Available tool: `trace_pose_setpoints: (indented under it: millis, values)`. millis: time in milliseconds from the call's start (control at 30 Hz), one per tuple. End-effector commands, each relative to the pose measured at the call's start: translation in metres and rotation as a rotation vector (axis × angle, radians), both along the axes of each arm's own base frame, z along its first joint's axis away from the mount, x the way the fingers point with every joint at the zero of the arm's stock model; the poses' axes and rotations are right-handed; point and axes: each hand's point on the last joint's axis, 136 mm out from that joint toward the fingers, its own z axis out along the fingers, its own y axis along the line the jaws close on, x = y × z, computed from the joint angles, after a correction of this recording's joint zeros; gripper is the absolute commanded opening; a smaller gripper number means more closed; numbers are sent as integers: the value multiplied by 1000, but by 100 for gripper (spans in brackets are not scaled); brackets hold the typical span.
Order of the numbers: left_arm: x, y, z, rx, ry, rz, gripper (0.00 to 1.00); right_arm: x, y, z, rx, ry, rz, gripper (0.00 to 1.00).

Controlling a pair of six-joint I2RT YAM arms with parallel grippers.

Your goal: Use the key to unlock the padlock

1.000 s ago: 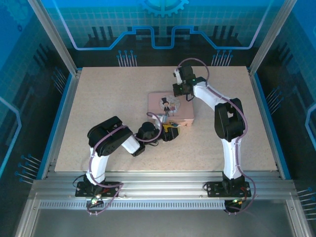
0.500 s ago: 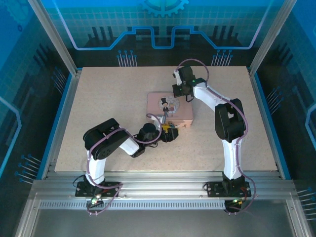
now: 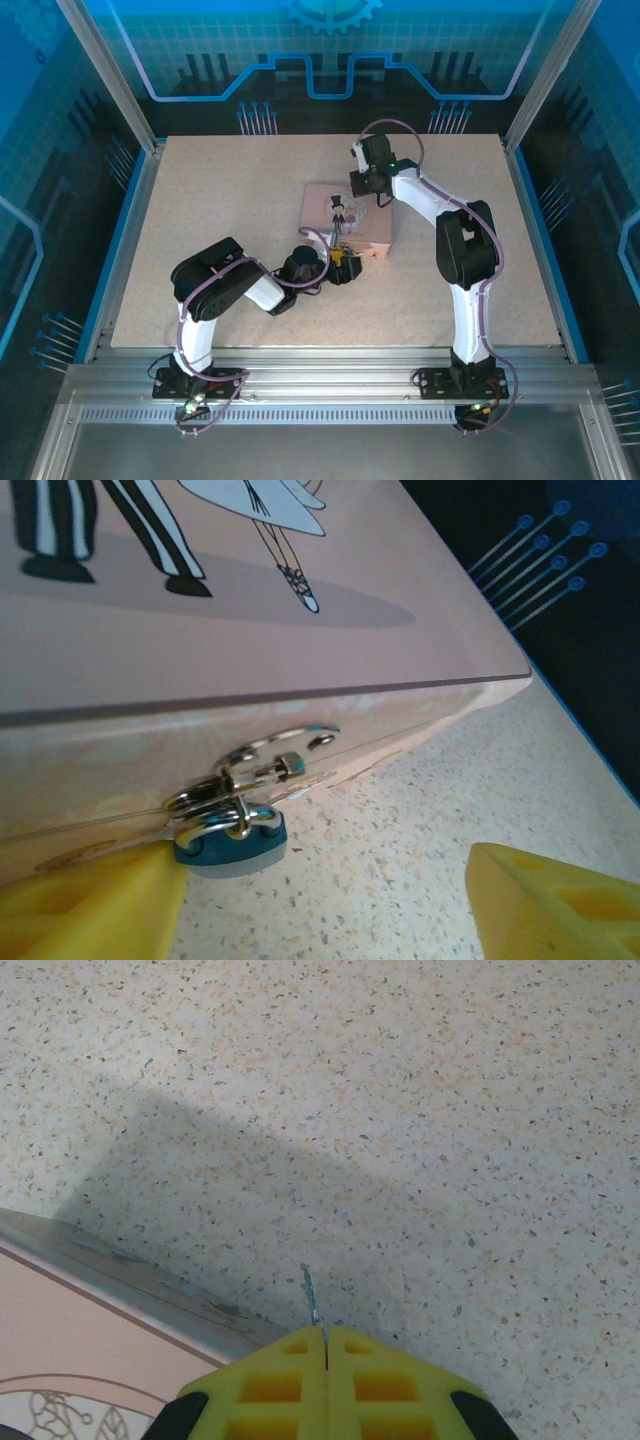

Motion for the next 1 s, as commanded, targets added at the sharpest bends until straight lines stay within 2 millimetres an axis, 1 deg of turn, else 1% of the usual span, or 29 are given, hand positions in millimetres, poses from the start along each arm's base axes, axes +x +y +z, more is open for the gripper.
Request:
trace_pose_setpoints:
  millis: [0, 67, 100, 233, 500, 667, 800, 967]
  values:
    - [0, -17, 42, -153, -103, -119, 69, -40, 20, -15, -7, 123, 92, 0]
    - [0, -14, 44, -169, -102, -127, 60, -40, 20, -14, -10, 120, 92, 0]
    - [0, -14, 43, -166, -101, -127, 57, -40, 20, -13, -9, 120, 93, 0]
    - [-1, -15, 42, -160, -92, -137, 54, -40, 20, -12, -5, 121, 89, 0]
    - [-4, -24, 39, -219, -75, -155, 54, -41, 20, -12, -4, 122, 88, 0]
    - [-4, -34, 29, -182, -59, -137, 63, -42, 23, -13, -4, 123, 92, 0]
    - [1, -33, 26, -185, -50, -105, 63, -43, 22, -14, -5, 123, 90, 0]
    - [4, -27, 14, -160, -7, -65, 60, -44, 22, -11, -1, 117, 92, 0]
